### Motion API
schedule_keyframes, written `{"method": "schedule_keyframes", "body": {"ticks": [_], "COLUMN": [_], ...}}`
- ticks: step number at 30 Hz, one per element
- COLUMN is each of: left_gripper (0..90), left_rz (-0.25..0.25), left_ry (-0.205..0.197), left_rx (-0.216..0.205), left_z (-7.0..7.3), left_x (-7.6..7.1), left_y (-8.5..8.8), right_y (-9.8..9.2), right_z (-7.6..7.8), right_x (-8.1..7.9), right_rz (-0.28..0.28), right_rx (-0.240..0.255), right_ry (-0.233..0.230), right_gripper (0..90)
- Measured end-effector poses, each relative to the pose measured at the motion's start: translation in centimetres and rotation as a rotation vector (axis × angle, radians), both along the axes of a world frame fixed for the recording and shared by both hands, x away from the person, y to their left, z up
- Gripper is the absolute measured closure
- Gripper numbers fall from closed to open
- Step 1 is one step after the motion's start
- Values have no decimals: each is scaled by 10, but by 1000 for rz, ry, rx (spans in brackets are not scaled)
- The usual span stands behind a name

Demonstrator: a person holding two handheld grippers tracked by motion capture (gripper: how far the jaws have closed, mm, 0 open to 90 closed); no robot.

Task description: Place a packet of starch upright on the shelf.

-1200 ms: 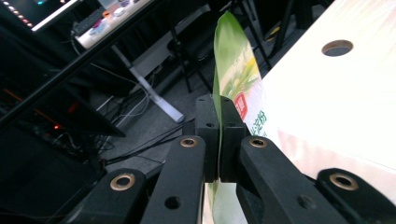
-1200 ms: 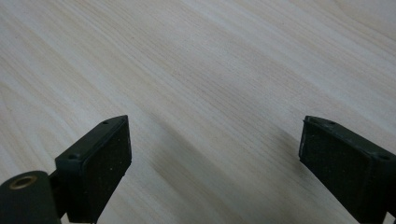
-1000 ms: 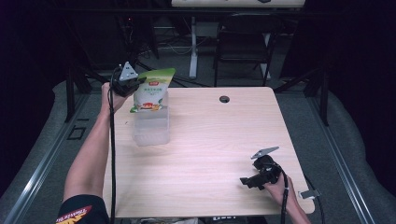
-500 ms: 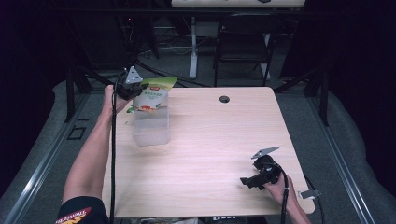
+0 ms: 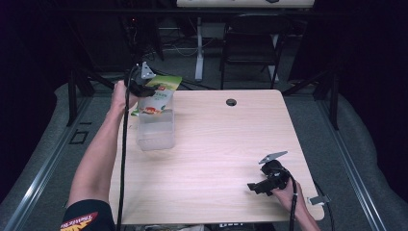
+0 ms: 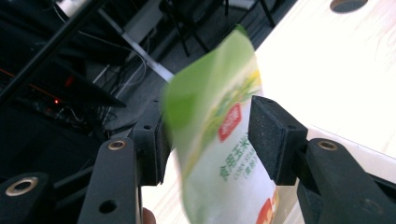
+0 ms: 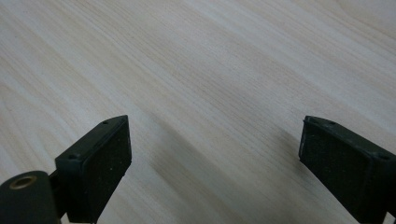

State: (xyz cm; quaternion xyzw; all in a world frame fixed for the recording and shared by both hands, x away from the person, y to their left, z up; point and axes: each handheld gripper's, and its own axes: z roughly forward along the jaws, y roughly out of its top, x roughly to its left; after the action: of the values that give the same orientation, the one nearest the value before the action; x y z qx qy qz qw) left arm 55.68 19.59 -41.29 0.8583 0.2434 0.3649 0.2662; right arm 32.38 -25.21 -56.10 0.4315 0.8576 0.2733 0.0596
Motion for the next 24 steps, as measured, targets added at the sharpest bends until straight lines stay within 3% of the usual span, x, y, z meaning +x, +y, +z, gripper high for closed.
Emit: {"method": "schedule_keyframes", "body": {"ticks": [2, 3, 6, 10, 13, 18, 24], "left_gripper": [532, 567, 673, 884, 899, 900, 900], "left_rz": [5, 17, 33, 45, 37, 11, -11], "left_ry": [11, 3, -4, -30, -25, -39, -88], "left_rx": [32, 61, 94, 101, 99, 50, -79], "left_z": [-2, -4, -6, -6, -3, 3, 7], "left_x": [2, 2, 3, 1, -2, -9, -17], "left_y": [-6, -9, -15, -17, -15, -4, 10], "right_y": [0, 0, 0, 0, 0, 0, 0], "right_z": [0, 0, 0, -1, -1, -1, -1], "right_x": [0, 0, 0, 0, 0, 0, 1], "right_rz": [0, 0, -1, -2, -1, 0, 3], "right_rx": [0, 1, 2, 3, 2, -3, -5], "right_ry": [1, 2, 4, 6, 8, 9, 13], "right_gripper": [86, 86, 86, 86, 86, 86, 86]}}
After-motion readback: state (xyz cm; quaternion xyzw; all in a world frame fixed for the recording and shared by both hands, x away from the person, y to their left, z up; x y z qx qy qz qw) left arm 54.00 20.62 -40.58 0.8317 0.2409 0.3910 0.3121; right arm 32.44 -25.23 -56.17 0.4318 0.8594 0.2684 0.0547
